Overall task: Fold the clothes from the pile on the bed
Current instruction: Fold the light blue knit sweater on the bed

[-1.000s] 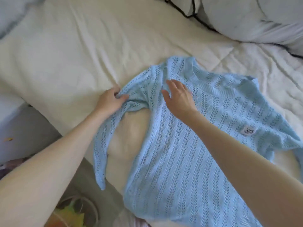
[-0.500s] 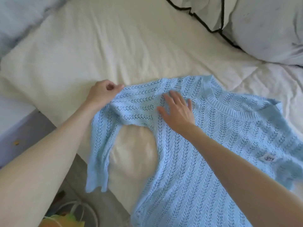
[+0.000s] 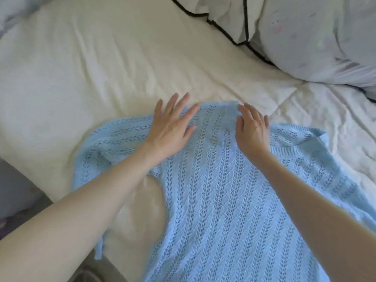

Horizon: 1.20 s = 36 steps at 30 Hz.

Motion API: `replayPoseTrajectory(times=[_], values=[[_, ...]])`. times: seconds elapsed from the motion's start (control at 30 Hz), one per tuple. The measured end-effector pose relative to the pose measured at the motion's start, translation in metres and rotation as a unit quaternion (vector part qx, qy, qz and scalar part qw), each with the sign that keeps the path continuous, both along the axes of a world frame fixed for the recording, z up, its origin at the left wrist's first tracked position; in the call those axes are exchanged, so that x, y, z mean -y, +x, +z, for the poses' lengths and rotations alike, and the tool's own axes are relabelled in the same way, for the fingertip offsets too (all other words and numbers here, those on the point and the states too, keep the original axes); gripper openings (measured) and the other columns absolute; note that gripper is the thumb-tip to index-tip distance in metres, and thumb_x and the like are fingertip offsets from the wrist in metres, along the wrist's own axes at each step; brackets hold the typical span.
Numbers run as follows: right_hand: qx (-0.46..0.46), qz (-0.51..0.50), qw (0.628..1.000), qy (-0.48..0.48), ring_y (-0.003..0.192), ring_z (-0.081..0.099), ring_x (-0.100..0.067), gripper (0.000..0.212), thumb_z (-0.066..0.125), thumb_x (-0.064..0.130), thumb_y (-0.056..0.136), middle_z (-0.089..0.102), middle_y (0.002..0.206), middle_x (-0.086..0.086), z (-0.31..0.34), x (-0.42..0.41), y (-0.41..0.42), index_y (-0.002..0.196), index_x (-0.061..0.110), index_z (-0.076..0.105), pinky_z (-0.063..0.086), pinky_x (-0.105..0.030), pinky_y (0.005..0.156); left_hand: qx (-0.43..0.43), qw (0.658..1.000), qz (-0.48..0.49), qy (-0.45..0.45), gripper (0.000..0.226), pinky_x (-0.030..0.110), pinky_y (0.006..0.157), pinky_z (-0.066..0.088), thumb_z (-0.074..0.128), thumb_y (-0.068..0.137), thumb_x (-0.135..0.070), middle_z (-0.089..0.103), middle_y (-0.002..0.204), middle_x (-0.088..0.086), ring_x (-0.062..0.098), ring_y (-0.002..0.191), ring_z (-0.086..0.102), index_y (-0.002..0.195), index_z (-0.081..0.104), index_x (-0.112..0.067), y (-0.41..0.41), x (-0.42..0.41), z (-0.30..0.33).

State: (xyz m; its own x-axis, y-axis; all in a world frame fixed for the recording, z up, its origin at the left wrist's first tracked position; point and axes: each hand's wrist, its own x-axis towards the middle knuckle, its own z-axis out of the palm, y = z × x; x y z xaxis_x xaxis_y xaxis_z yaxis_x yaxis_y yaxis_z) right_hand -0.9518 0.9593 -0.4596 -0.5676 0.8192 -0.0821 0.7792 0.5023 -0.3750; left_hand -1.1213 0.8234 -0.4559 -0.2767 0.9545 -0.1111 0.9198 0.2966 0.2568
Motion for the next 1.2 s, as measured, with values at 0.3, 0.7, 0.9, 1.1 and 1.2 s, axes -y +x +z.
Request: replayPoseTrajectory(times=[0.3,0.7,0.9,1.1,1.2], values=[[0.102,-0.241,0.962,-0.071,0.131,0.036,-0.035,0.044,0.035,0.025,0.099,0.041,0.143,-0.018,0.011,-0.091,0.164,0.14,0.008,0.038,0.024,-0.048,0.11,0.028,0.999,-0.038,0.001,0.048,0.048,0.112,0.017,0.04,0.098,-0.011,0.02,0.156,0.009,0.026,0.142,0.018,0.145,0.032,-0.017,0.068,-0.11,-0.002],[-0.168,-0.281,0.933,-0.149,0.074,0.053,-0.012,0.013,0.059,0.018,0.089,0.056,0.074,0.007,0.003,-0.166,0.191,0.097,0.012,0.065,0.042,-0.026,0.07,-0.017,0.984,0.172,0.046,0.024,0.045,0.09,0.034,0.047,0.092,-0.014,0.054,0.116,0.021,0.038,0.11,0.047,0.112,0.058,-0.006,0.056,-0.167,0.006],[-0.05,-0.209,0.969,-0.124,0.107,0.057,-0.026,0.033,0.046,0.026,0.098,0.058,0.122,-0.011,-0.001,-0.118,0.249,0.125,0.011,0.056,0.045,-0.039,0.092,-0.025,0.995,0.048,0.082,0.046,0.047,0.1,0.024,0.049,0.09,-0.013,0.039,0.141,0.017,0.034,0.13,0.034,0.135,0.043,-0.008,0.133,-0.139,0.01],[0.138,-0.252,0.935,-0.208,0.123,0.045,-0.033,0.04,0.05,0.028,0.095,0.05,0.132,-0.015,0.006,-0.07,0.362,0.131,0.011,0.052,0.036,-0.041,0.101,0.057,0.987,-0.152,-0.004,0.051,0.059,0.111,0.015,0.053,0.092,-0.018,0.028,0.152,0.015,0.036,0.141,0.023,0.141,0.042,-0.016,0.276,-0.069,0.003],[0.158,-0.23,0.925,-0.257,0.122,0.044,-0.034,0.044,0.063,0.024,0.088,0.048,0.13,-0.016,0.011,-0.064,0.389,0.129,0.011,0.054,0.034,-0.035,0.1,0.037,0.97,-0.211,-0.115,0.053,0.049,0.114,-0.015,0.031,0.1,-0.034,-0.005,0.159,0.002,0.025,0.145,-0.011,0.15,0.013,-0.033,0.317,-0.039,-0.012]])
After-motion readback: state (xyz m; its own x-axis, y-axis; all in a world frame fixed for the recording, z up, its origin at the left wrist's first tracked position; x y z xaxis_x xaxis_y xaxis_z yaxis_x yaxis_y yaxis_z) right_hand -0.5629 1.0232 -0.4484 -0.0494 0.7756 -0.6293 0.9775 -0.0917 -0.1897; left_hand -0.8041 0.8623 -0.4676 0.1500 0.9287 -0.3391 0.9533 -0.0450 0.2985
